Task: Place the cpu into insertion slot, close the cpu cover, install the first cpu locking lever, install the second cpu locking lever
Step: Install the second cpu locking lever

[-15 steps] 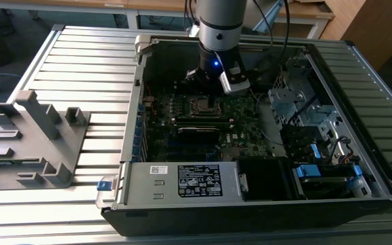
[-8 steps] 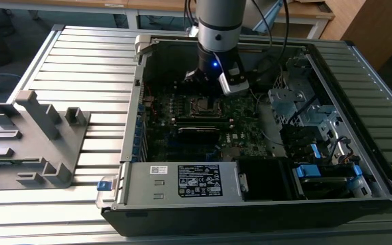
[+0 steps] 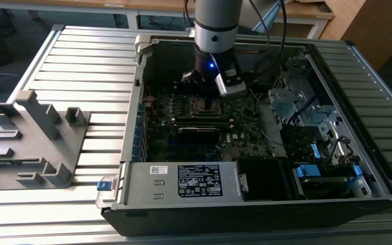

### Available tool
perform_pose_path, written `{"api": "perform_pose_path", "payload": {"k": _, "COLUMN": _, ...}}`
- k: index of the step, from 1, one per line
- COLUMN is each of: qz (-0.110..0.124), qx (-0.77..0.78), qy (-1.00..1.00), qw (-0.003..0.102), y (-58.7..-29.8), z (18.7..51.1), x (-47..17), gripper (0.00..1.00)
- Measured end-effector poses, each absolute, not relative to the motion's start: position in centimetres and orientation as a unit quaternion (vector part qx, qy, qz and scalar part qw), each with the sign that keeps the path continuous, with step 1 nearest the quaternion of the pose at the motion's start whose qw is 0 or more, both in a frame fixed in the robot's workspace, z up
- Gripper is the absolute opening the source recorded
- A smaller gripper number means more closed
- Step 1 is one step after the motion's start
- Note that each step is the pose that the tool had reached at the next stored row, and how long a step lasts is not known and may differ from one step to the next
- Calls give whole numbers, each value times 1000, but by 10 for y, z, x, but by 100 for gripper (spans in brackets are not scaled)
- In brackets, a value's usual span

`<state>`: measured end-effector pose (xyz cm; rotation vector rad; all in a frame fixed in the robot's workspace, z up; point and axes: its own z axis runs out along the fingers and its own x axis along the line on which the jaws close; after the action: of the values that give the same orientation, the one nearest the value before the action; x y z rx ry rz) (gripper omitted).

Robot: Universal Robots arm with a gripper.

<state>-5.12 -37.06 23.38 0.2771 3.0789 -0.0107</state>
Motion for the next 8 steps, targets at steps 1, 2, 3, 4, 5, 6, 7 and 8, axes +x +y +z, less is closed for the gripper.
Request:
{"api": "perform_pose_path", "payload": {"k": 1, "qz": -4, "qx": 90, "qy": 996, "qw": 25, "y": -371, "z": 234, "x": -52, "gripper": 10}}
{"api": "perform_pose_path", "payload": {"k": 2, "qz": -4, "qx": 89, "qy": 996, "qw": 25, "y": -371, "z": 234, "x": -54, "gripper": 10}}
{"api": "perform_pose_path", "payload": {"k": 3, "qz": -4, "qx": 89, "qy": 996, "qw": 25, "y": -371, "z": 233, "x": -55, "gripper": 10}}
{"api": "perform_pose_path", "payload": {"k": 4, "qz": -4, "qx": 89, "qy": 996, "qw": 25, "y": -371, "z": 233, "x": -56, "gripper": 10}}
{"api": "perform_pose_path", "payload": {"k": 5, "qz": -4, "qx": 89, "qy": 996, "qw": 25, "y": -371, "z": 233, "x": -58, "gripper": 10}}
{"api": "perform_pose_path", "payload": {"k": 6, "qz": -4, "qx": 89, "qy": 996, "qw": 25, "y": -371, "z": 233, "x": -60, "gripper": 10}}
{"api": "perform_pose_path", "payload": {"k": 7, "qz": -5, "qx": 89, "qy": 996, "qw": 25, "y": -371, "z": 233, "x": -61, "gripper": 10}}
{"api": "perform_pose_path", "payload": {"k": 8, "qz": -5, "qx": 89, "qy": 996, "qw": 25, "y": -371, "z": 232, "x": -62, "gripper": 10}}
